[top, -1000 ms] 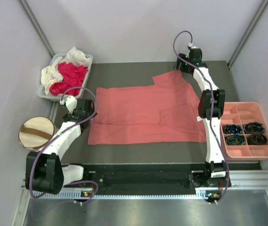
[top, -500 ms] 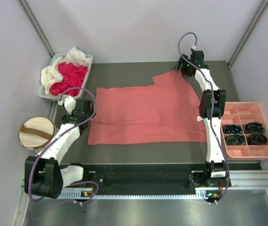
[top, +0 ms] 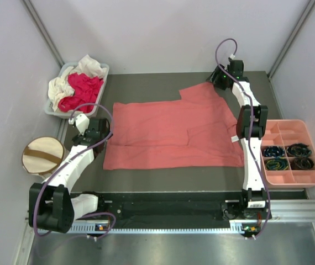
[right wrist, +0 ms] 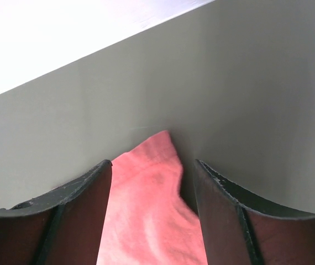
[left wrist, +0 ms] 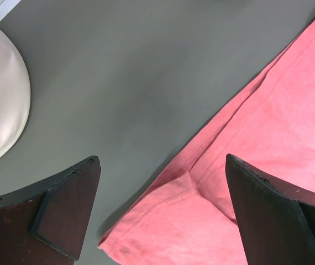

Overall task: Fold and stack the t-shirts
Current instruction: Grap the side of the flattened tshirt furthest away from the robot with both arms

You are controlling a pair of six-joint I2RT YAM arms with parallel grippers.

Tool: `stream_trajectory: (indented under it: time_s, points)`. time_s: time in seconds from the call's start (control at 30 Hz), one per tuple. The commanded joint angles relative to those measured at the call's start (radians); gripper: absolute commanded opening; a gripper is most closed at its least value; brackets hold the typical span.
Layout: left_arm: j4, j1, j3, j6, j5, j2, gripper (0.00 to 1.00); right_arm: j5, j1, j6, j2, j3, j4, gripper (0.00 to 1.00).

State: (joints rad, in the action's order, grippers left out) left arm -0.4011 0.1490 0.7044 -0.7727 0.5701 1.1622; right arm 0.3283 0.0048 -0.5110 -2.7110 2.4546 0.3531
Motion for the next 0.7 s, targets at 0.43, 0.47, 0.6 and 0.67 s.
stream_trajectory:
  time_s: [0.43, 0.47, 0.6, 0.67]
  points:
    - [0.001, -0.006, -0.025, -0.011, 0.024, -0.036, 0.99, 0.127, 0.000, -0.037, -0.038, 0.007, -0.020, 0.57]
    - [0.001, -0.005, -0.025, -0.011, 0.022, -0.036, 0.99, 0.129, 0.000, -0.038, -0.038, 0.007, -0.019, 0.57]
    - [0.002, -0.006, -0.026, -0.013, 0.025, -0.038, 0.99, 0.137, 0.000, -0.037, -0.039, 0.009, -0.014, 0.48]
    - [0.002, -0.005, -0.028, -0.013, 0.022, -0.036, 0.99, 0.137, 0.000, -0.035, -0.039, 0.009, -0.013, 0.40]
